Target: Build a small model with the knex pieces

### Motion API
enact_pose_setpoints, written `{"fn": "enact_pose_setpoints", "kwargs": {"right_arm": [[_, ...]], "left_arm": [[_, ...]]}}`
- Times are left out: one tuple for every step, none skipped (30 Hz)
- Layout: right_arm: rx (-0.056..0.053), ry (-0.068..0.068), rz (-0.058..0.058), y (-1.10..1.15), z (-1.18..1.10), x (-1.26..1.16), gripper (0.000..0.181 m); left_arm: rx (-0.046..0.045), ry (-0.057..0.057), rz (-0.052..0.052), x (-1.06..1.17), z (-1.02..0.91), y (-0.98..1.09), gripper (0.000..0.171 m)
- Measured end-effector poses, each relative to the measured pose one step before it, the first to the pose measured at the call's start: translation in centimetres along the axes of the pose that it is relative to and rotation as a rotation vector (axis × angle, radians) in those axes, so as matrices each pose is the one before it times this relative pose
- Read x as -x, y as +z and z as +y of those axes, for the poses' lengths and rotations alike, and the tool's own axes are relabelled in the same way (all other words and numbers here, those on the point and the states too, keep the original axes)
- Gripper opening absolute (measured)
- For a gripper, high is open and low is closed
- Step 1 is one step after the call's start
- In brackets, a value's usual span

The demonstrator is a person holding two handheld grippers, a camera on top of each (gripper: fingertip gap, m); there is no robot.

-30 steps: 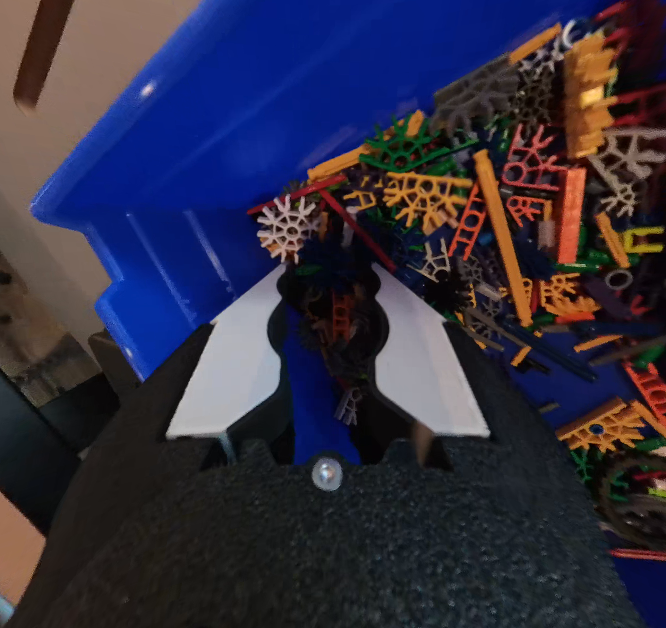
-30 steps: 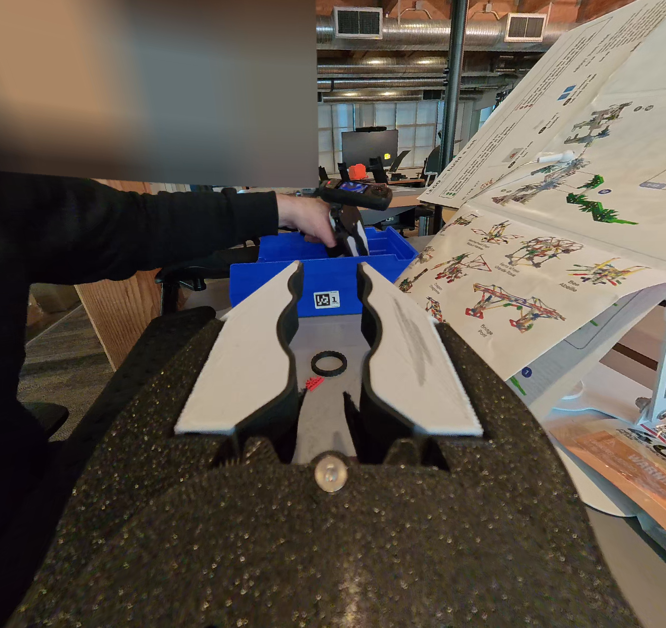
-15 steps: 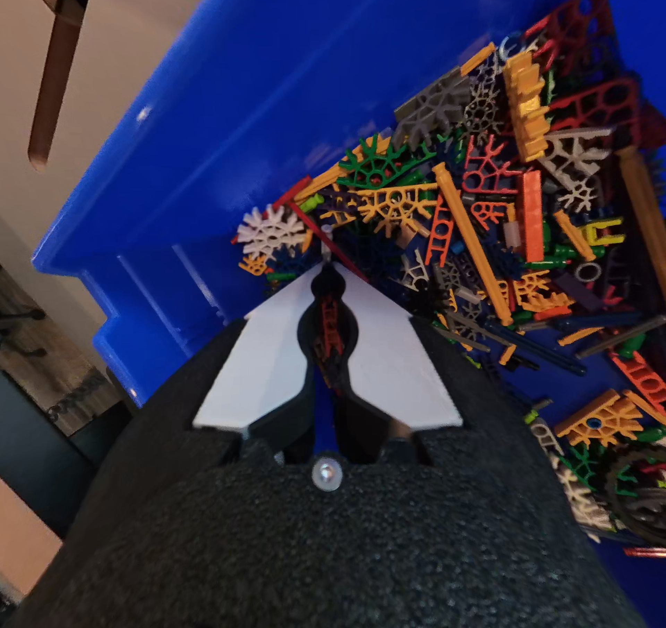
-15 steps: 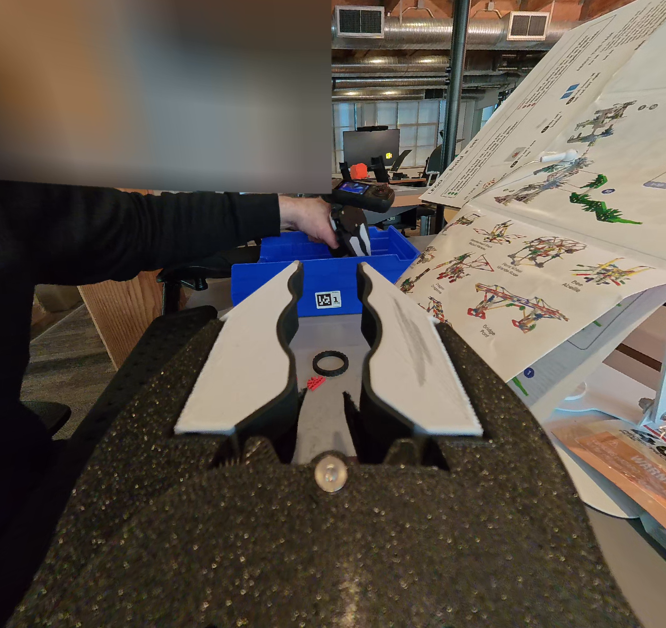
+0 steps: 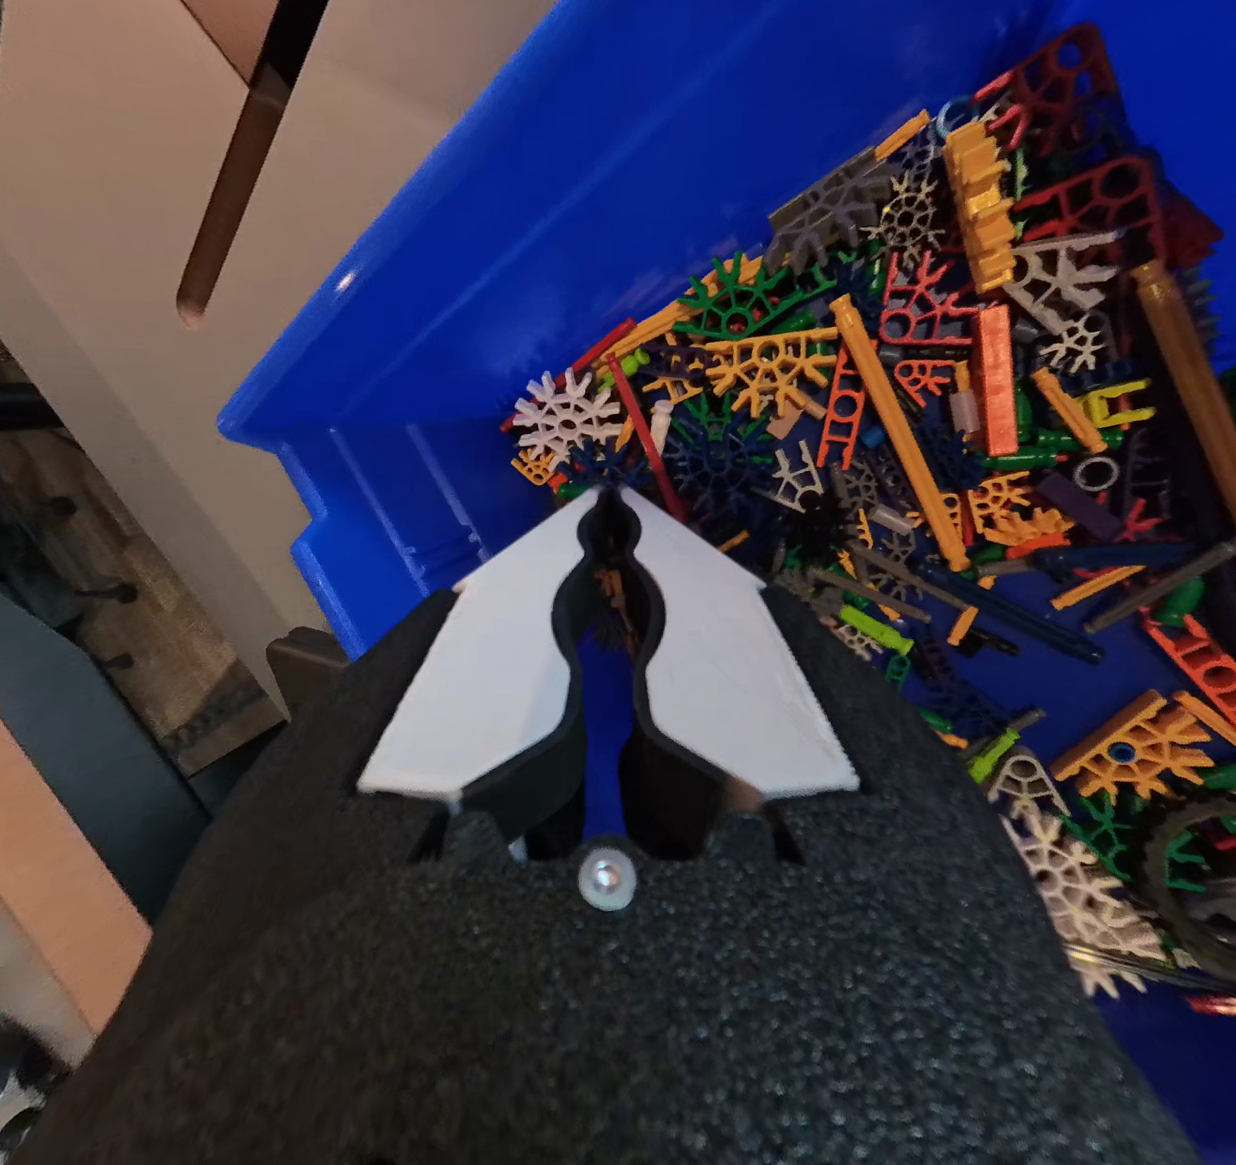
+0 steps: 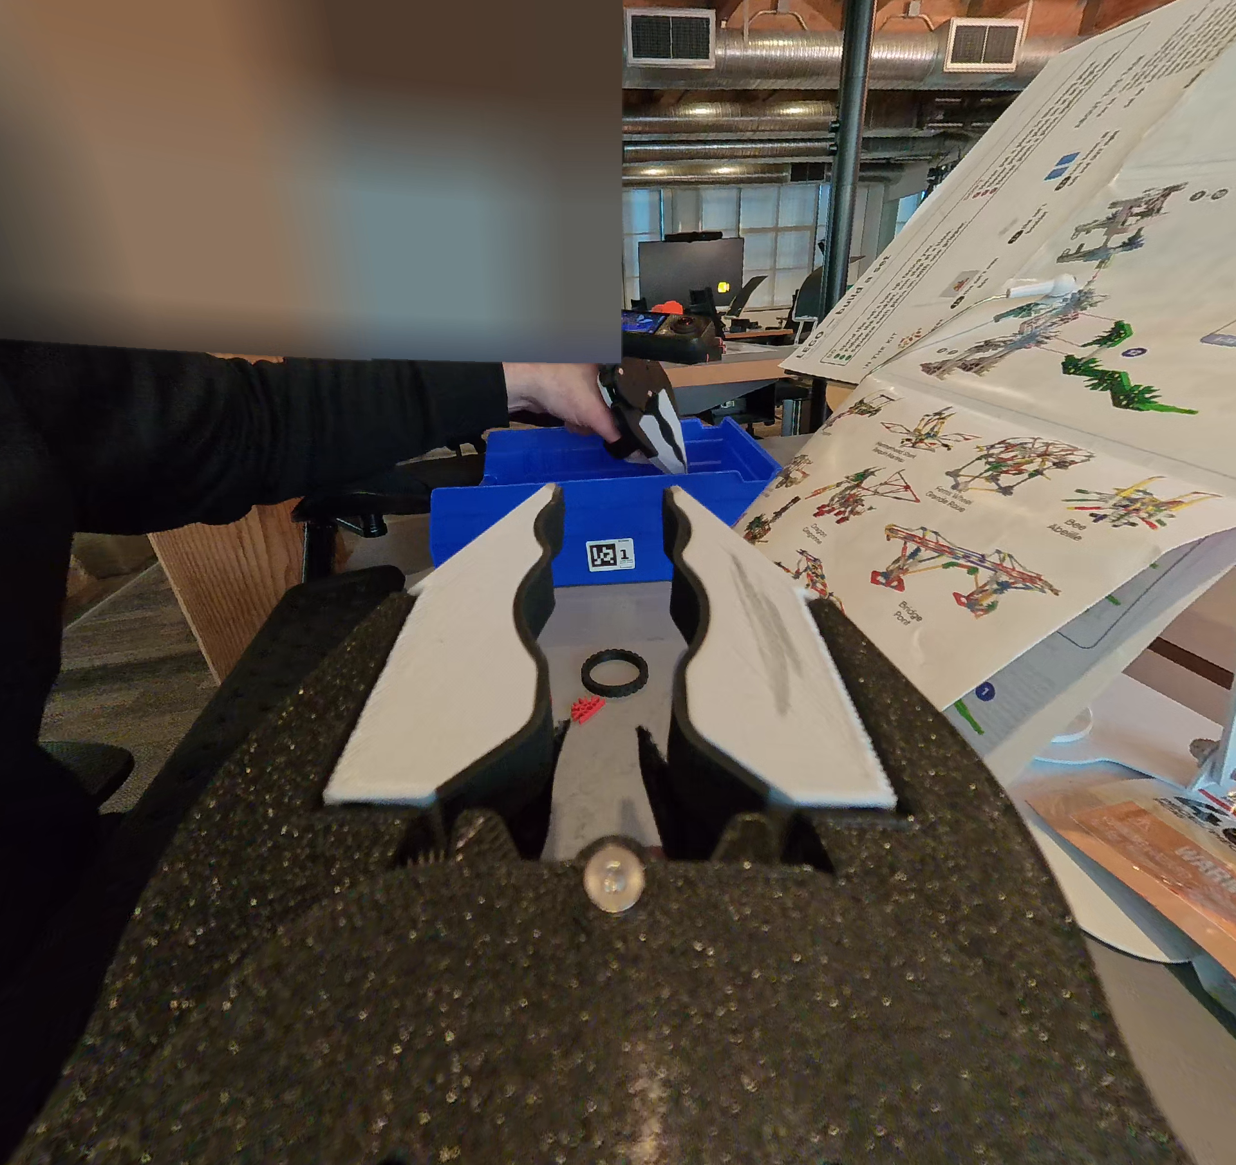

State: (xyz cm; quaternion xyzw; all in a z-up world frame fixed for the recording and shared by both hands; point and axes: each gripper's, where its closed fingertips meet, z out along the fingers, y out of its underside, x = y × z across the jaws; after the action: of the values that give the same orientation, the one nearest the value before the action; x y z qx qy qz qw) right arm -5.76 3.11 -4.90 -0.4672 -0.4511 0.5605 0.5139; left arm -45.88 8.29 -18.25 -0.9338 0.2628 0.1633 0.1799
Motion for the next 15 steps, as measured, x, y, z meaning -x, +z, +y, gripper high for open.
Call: {"fn": "enact_pose_setpoints", "kwargs": {"right_arm": [[0.0015,-0.0005,-0.0010,0.026,0.049,0.028,0.029],[0.0017,-0.0006,-0.0007,0.026,0.041,0.023,0.029],[0.0016,0.0000,-0.0003,0.017,0.036,0.003,0.029],[0.0009,0.0003,0.0005,0.001,0.024,-0.015,0.029],[-0.0005,0.0004,0.0005,-0.018,-0.001,-0.024,0.029],[-0.0010,0.0009,0.0002,-0.013,-0.019,-0.016,0.029],[0.0001,0.0006,0.0003,-0.002,0.010,-0.011,0.029],[0.0012,-0.0004,0.0002,0.011,0.021,0.003,0.029],[0.0003,-0.0010,-0.0008,-0.001,0.005,0.024,0.029],[0.0005,-0.0005,-0.0006,0.007,0.010,0.023,0.029],[0.0009,-0.0005,-0.0001,0.004,0.014,-0.002,0.029],[0.0000,-0.0002,0.0007,-0.010,-0.001,-0.010,0.029],[-0.0009,0.0010,0.0006,-0.016,-0.008,-0.031,0.029],[-0.0013,0.0020,0.0003,-0.023,-0.015,-0.030,0.029],[-0.0009,0.0013,-0.0002,-0.004,-0.016,-0.007,0.029]], "left_arm": [[0.00064,0.0055,-0.0176,0.287,0.070,0.011,0.000],[-0.00169,0.0036,-0.0039,0.046,-0.003,0.036,0.000],[-0.00101,0.0015,0.0229,-0.408,-0.023,0.062,0.000],[0.00260,0.0016,0.0209,-0.405,0.002,0.114,0.000],[0.00910,0.0049,0.0157,-0.348,0.047,0.178,0.004],[0.02018,0.0044,0.0156,-0.316,0.219,0.284,0.011],[0.02193,0.0062,-0.0013,-0.006,0.206,0.334,0.017],[0.00749,0.0122,-0.0280,0.406,-0.014,0.309,0.020],[0.01817,0.0126,-0.0170,0.257,0.137,0.314,0.024],[0.03034,0.0133,-0.0001,0.013,0.315,0.328,0.031],[0.02012,0.0104,-0.0067,0.124,0.156,0.251,0.036],[0.01699,0.0087,-0.0080,0.141,0.091,0.156,0.040],[0.01552,0.0080,0.0058,-0.031,0.089,0.053,0.039],[0.01844,0.0020,0.0136,-0.024,0.129,0.035,0.039],[0.00631,0.0007,0.0152,0.031,-0.028,0.077,0.042]]}}
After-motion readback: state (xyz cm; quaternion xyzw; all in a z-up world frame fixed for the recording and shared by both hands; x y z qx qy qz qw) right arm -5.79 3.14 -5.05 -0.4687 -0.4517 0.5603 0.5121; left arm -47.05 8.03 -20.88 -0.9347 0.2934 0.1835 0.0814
